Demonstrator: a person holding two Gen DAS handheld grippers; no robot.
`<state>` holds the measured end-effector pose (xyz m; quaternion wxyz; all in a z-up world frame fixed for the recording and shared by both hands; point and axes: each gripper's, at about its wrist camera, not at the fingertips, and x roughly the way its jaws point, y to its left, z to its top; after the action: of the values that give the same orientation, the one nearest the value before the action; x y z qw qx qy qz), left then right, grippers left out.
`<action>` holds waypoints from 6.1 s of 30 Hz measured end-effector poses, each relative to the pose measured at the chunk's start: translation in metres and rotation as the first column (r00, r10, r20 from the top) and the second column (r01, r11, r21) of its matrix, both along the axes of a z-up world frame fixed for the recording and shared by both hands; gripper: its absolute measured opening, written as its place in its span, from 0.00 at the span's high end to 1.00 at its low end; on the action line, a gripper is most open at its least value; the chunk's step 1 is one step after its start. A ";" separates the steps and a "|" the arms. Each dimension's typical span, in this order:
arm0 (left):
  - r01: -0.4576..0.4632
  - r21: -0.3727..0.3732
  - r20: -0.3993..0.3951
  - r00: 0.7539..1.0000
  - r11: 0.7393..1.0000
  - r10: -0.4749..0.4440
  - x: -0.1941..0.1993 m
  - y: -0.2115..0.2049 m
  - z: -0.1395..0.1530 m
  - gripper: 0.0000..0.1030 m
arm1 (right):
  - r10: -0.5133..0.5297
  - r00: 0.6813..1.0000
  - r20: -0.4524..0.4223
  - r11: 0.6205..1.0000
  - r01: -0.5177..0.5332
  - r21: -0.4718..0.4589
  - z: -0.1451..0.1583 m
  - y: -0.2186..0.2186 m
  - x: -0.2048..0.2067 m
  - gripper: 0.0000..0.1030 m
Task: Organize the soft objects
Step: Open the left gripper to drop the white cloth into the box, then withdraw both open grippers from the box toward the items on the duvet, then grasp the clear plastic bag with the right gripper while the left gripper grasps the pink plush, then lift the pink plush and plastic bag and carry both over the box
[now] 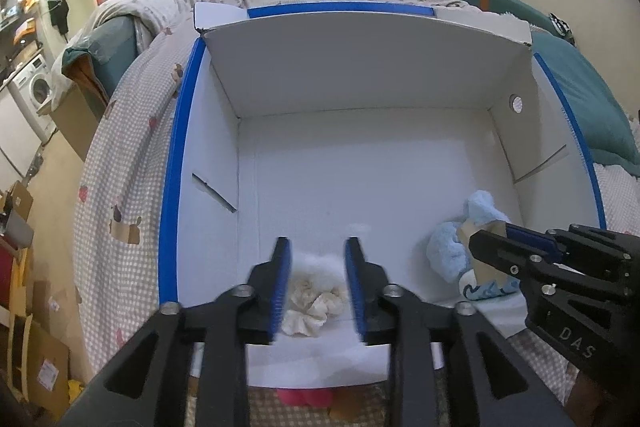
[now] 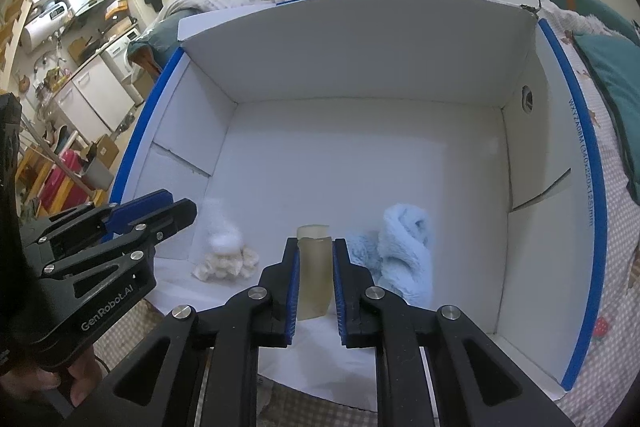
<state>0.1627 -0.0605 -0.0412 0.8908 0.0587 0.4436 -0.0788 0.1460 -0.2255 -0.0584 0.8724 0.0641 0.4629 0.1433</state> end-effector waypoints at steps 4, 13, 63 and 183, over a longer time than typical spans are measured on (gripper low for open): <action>-0.014 -0.004 0.050 0.999 1.000 0.014 -0.005 0.001 0.008 0.35 | -0.003 1.000 0.000 1.000 0.003 0.001 0.000 -0.001 0.000 0.85; -0.005 0.011 0.048 0.999 1.000 0.005 -0.004 -0.003 0.007 0.35 | -0.028 1.000 -0.002 0.999 0.028 0.042 0.001 -0.007 0.002 0.70; -0.130 0.006 0.079 0.989 0.992 0.129 -0.078 0.055 0.034 0.33 | -0.187 0.982 0.039 0.981 0.184 0.061 0.024 -0.036 -0.064 0.23; -0.244 0.005 -0.233 0.943 0.970 0.238 -0.070 0.087 -0.037 0.83 | 0.047 0.990 -0.132 0.992 -0.031 0.121 -0.022 0.023 -0.098 0.97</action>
<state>0.0929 0.0263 -0.0783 0.8364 -0.0163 0.5475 0.0190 0.0476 -0.2025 -0.0809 0.8307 0.1164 0.5127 0.1830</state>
